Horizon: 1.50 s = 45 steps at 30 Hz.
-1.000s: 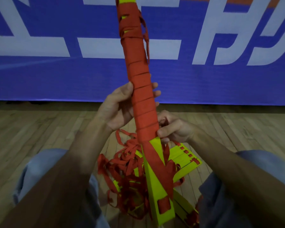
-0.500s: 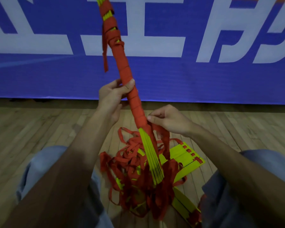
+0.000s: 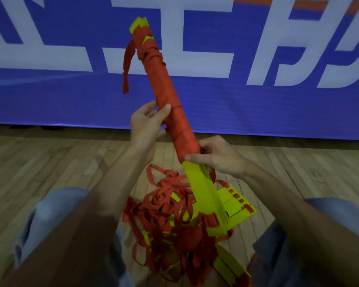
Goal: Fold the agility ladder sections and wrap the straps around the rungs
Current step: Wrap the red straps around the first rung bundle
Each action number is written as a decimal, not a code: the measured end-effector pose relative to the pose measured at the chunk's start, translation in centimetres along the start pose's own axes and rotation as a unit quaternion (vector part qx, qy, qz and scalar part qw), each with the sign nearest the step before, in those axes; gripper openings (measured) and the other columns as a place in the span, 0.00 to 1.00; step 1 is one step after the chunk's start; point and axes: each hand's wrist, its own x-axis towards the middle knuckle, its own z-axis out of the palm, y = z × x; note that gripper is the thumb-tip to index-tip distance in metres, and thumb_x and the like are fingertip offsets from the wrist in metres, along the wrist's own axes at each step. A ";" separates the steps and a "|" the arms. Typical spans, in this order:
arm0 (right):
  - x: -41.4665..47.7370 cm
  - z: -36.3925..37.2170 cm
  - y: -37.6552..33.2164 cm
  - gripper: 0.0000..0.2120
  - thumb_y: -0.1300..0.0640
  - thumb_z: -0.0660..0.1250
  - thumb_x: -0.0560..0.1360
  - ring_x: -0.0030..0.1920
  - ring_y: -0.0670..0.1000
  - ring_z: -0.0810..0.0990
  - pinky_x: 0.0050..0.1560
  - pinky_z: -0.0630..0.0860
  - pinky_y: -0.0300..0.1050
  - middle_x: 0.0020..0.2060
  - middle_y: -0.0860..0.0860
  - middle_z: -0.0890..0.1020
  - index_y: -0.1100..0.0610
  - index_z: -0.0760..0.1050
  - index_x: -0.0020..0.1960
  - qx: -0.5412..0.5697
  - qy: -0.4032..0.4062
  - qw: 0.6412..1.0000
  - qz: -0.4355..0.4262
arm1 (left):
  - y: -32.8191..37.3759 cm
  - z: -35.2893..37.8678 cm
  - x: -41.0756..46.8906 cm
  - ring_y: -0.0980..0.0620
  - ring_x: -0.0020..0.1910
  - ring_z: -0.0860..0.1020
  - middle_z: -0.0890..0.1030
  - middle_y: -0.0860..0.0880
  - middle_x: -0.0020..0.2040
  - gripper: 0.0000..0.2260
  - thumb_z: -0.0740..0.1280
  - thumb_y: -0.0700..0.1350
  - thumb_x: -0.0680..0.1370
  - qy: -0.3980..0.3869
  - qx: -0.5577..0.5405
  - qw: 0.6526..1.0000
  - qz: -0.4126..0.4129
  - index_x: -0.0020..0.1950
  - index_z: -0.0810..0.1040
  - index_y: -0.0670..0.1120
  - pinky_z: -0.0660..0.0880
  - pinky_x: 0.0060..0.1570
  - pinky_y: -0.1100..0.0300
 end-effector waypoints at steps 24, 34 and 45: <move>-0.1 0.2 0.1 0.18 0.54 0.72 0.73 0.26 0.42 0.77 0.28 0.72 0.32 0.37 0.60 0.79 0.71 0.78 0.45 0.141 -0.141 0.980 0.011 | 1.8 -0.6 -2.1 0.52 0.40 0.82 0.85 0.48 0.42 0.19 0.66 0.54 0.68 -0.213 -0.115 0.964 -0.111 0.53 0.79 0.44 0.81 0.41 0.57; 0.6 0.7 0.9 0.07 0.56 0.71 0.75 0.45 0.44 0.85 0.53 0.81 0.49 0.44 0.50 0.87 0.58 0.85 0.49 -0.070 0.028 0.997 0.014 | 1.3 -0.5 -1.3 0.44 0.46 0.83 0.83 0.46 0.46 0.27 0.75 0.44 0.64 -0.106 -0.062 0.992 -0.035 0.62 0.78 0.46 0.79 0.47 0.50; -0.2 4.3 0.0 0.15 0.38 0.74 0.67 0.28 0.42 0.72 0.29 0.64 0.38 0.26 0.45 0.74 0.48 0.75 0.37 -0.279 0.066 0.958 -0.002 | -1.1 0.7 -1.0 0.53 0.39 0.81 0.83 0.49 0.40 0.17 0.79 0.49 0.68 0.058 0.054 0.997 0.024 0.52 0.78 0.50 0.81 0.47 0.47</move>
